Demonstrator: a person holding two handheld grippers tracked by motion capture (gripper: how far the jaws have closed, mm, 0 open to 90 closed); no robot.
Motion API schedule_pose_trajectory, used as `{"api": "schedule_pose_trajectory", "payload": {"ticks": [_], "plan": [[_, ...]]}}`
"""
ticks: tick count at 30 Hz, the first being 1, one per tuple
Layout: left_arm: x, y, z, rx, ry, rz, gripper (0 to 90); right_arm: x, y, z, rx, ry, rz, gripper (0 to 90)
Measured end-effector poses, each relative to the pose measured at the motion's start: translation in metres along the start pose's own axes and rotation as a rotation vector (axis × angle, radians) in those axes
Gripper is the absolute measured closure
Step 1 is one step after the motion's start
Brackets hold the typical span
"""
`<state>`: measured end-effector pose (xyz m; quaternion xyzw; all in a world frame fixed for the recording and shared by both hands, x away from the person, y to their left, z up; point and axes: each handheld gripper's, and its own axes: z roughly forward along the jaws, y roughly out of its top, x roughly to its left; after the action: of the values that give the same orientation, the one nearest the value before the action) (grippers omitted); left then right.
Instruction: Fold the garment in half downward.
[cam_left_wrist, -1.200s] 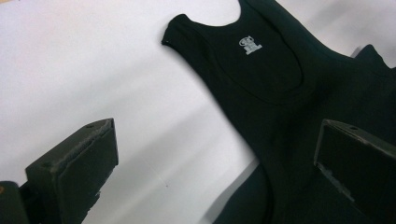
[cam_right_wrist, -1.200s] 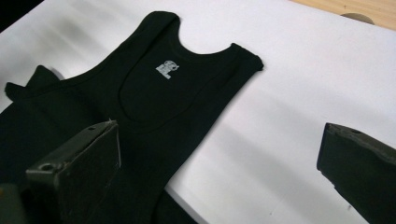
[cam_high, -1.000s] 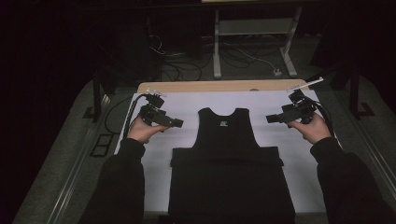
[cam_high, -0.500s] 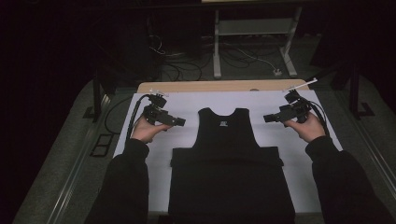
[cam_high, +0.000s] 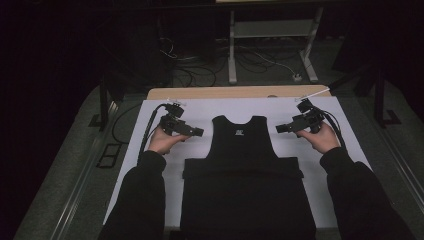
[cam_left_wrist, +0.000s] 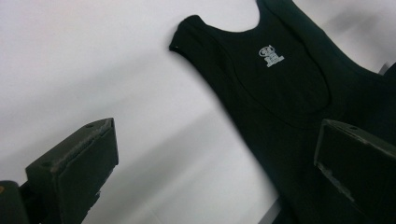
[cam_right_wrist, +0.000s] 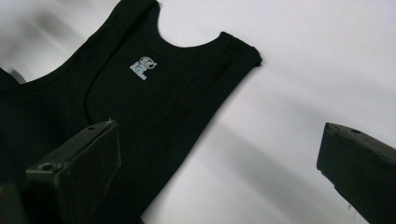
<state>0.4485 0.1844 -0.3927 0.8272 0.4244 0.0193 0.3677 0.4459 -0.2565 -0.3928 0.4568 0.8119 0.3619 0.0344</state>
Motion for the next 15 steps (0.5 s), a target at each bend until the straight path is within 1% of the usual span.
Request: {"api": "schedule_pose_trajectory", "payload": {"ticks": [2, 7, 10, 15], "plan": [[0.000, -0.001, 0.003, -0.002, -0.007, -0.007, 0.0, 0.001, 0.000, 0.002, 0.001, -0.001, -0.002, 0.0], [0.001, -0.002, 0.010, 0.007, -0.013, -0.006, 0.0, 0.004, 0.001, 0.007, -0.001, 0.006, -0.003, 0.0], [0.001, -0.003, 0.013, 0.001, -0.014, -0.011, 0.0, 0.005, 0.000, 0.012, 0.004, 0.005, -0.010, 0.0], [-0.001, -0.002, 0.019, -0.011, -0.019, -0.017, 0.0, 0.005, -0.001, 0.021, 0.012, 0.007, -0.008, 0.0]]}}
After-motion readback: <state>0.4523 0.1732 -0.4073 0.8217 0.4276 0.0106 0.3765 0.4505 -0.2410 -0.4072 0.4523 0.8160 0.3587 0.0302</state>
